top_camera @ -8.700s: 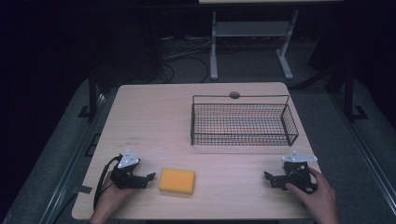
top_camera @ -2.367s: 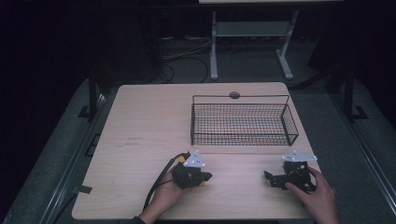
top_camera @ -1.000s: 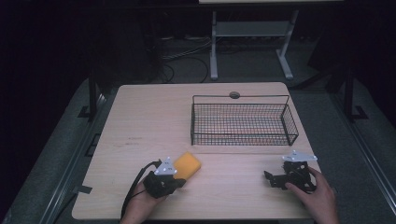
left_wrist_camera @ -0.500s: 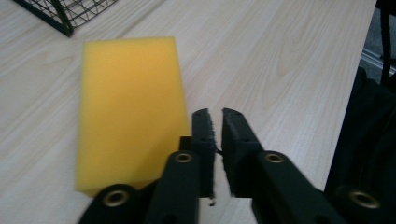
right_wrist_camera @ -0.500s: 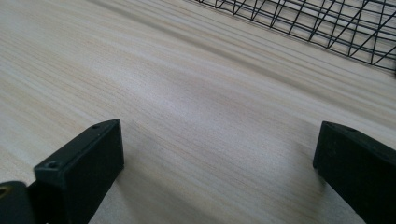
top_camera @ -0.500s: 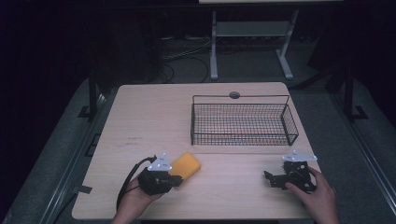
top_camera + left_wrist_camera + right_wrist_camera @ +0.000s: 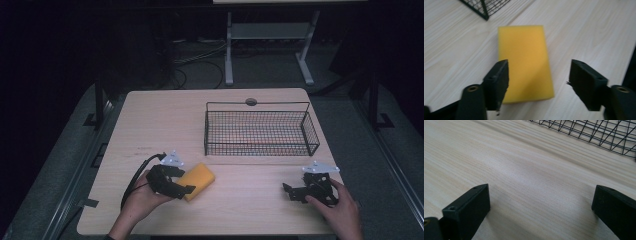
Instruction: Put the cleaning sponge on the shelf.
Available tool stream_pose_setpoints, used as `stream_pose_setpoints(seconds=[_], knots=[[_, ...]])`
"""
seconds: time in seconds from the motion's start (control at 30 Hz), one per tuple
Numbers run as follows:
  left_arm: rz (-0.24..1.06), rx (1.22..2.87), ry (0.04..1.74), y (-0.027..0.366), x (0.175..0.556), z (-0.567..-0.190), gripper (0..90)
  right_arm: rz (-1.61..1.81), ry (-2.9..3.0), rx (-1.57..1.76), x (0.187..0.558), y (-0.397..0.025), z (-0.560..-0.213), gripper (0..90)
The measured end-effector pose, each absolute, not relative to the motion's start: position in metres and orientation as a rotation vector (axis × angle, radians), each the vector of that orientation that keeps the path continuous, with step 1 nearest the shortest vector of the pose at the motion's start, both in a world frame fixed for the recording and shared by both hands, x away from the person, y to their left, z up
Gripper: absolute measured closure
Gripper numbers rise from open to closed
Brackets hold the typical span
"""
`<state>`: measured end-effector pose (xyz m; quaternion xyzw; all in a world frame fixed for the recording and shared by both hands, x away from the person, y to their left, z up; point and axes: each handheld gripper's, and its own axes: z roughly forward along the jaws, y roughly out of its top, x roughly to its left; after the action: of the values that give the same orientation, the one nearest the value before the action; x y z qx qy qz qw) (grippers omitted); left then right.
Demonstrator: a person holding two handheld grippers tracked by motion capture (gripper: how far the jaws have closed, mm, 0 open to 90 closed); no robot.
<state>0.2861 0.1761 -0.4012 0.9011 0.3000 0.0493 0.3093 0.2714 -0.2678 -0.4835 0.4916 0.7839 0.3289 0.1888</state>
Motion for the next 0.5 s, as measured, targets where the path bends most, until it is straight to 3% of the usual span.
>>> stream_pose_setpoints(seconds=[0.03,0.17,0.5], knots=[[0.128,2.403,0.806,0.174,0.290,-0.403,21.9,0.925,2.204,1.383,0.271,-0.268,-0.483,1.2],[0.131,2.459,0.819,0.164,0.297,-0.407,13.2,0.925,2.204,1.382,0.271,-0.268,-0.483,1.2],[0.122,2.516,0.814,0.148,0.310,-0.414,12.7,0.925,2.204,1.382,0.271,-0.268,-0.483,1.1]])
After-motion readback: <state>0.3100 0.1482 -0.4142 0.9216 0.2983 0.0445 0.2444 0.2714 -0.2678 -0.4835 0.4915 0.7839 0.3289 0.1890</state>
